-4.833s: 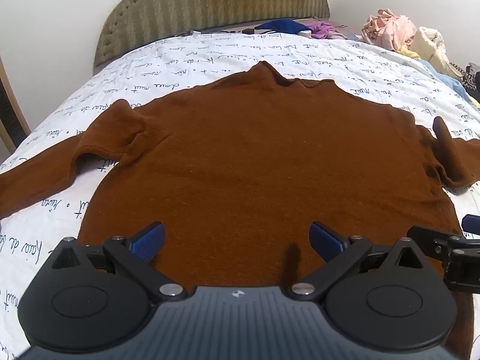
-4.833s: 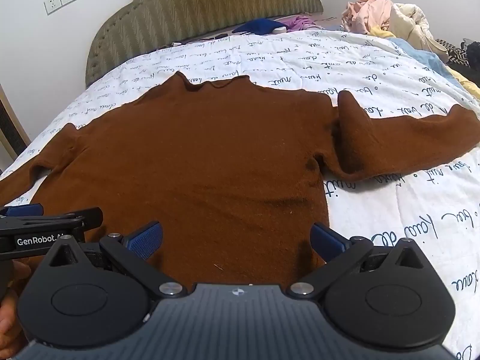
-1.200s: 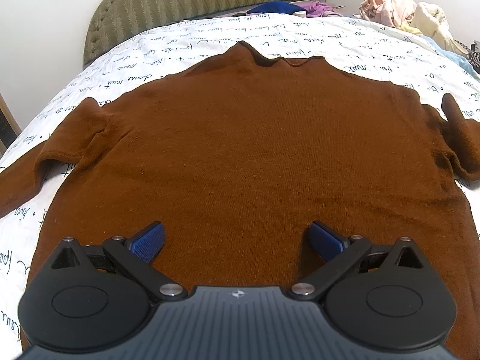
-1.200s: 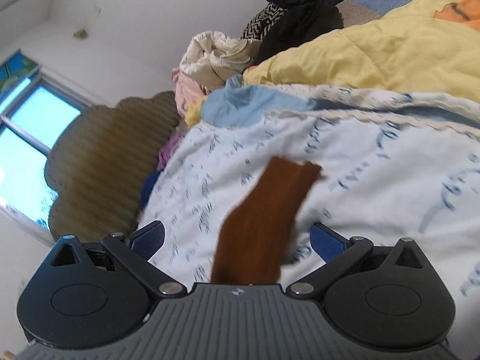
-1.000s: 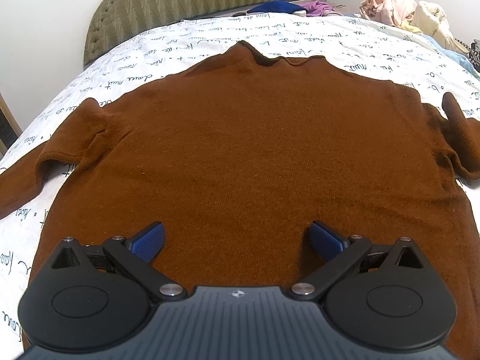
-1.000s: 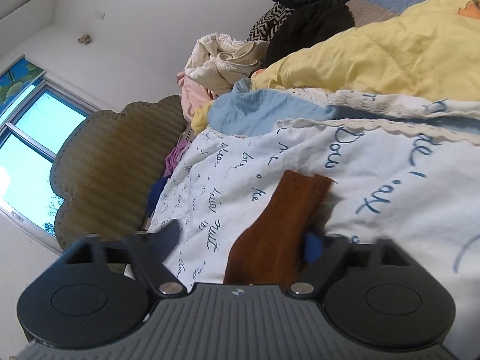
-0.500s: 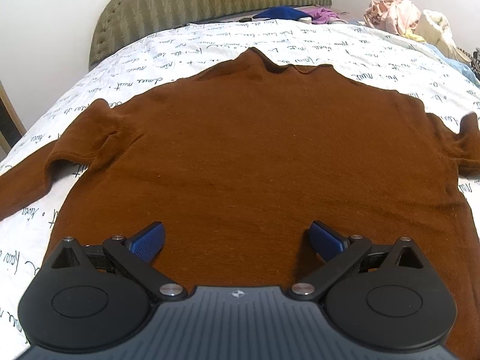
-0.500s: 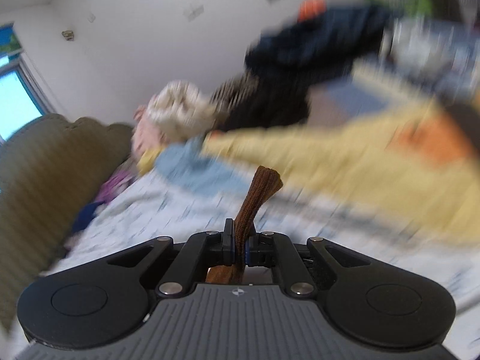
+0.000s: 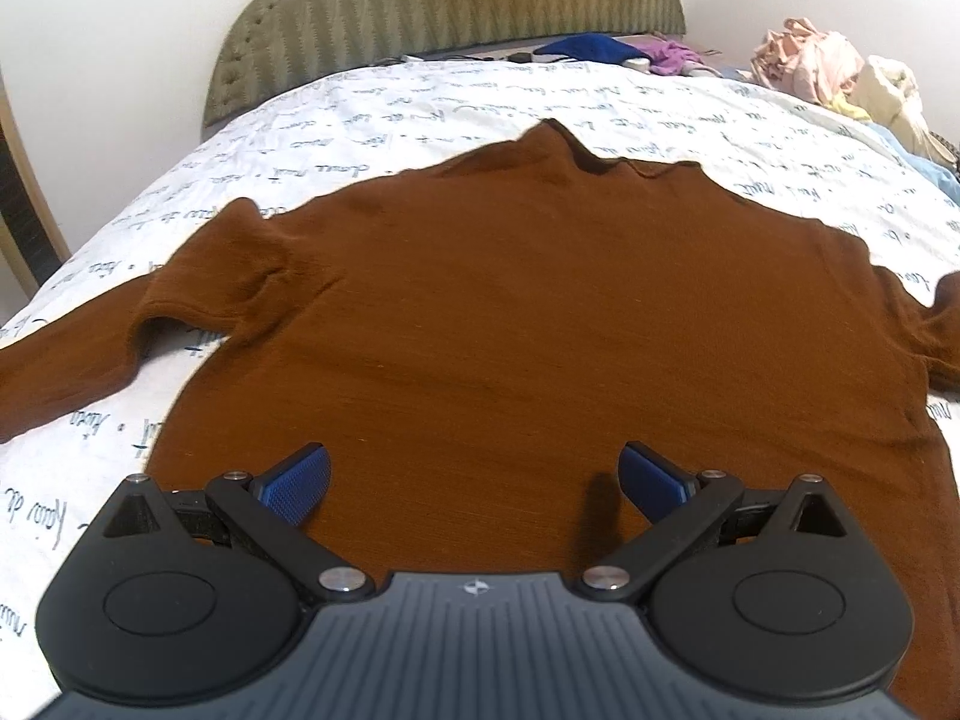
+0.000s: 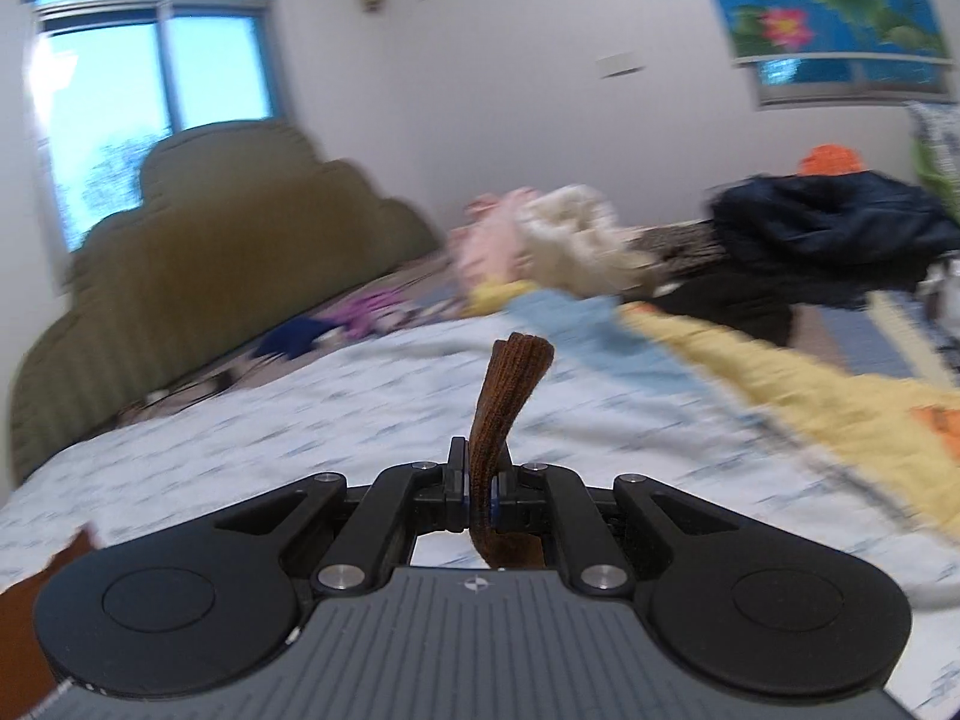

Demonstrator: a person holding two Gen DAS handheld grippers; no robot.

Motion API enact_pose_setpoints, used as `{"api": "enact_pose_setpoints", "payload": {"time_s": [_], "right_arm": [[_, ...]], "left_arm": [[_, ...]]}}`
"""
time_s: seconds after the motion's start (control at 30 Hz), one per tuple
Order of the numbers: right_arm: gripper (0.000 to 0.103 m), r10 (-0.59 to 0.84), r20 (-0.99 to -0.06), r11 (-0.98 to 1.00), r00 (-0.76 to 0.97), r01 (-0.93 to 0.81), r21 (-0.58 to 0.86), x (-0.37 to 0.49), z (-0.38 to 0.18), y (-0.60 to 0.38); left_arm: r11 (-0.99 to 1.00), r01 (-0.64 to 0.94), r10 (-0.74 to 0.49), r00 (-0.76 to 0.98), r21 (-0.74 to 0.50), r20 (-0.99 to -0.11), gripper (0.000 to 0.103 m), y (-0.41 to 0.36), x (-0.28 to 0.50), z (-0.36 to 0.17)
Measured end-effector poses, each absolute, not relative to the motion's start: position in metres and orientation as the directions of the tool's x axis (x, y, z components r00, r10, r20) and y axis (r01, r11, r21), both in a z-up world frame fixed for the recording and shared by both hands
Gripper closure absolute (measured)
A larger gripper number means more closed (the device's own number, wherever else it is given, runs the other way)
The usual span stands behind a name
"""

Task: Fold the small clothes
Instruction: 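Carry the held sleeve across the sweater body with the right gripper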

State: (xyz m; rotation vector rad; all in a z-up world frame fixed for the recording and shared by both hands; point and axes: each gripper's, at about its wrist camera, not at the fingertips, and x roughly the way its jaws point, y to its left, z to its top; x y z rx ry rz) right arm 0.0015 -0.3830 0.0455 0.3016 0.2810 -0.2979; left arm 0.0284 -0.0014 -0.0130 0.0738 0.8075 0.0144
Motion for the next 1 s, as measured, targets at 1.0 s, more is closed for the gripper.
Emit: {"api": "enact_pose_setpoints", "payload": {"time_s": [1.0], "right_arm": [[0.092,0.167,-0.433,0.957,0.886,-0.040,0.286,0.095,0.036,-0.165]], "left_arm": [[0.993,-0.060,0.113,0.683,0.099,-0.721,0.000,0.039,0.031,-0.017]]}}
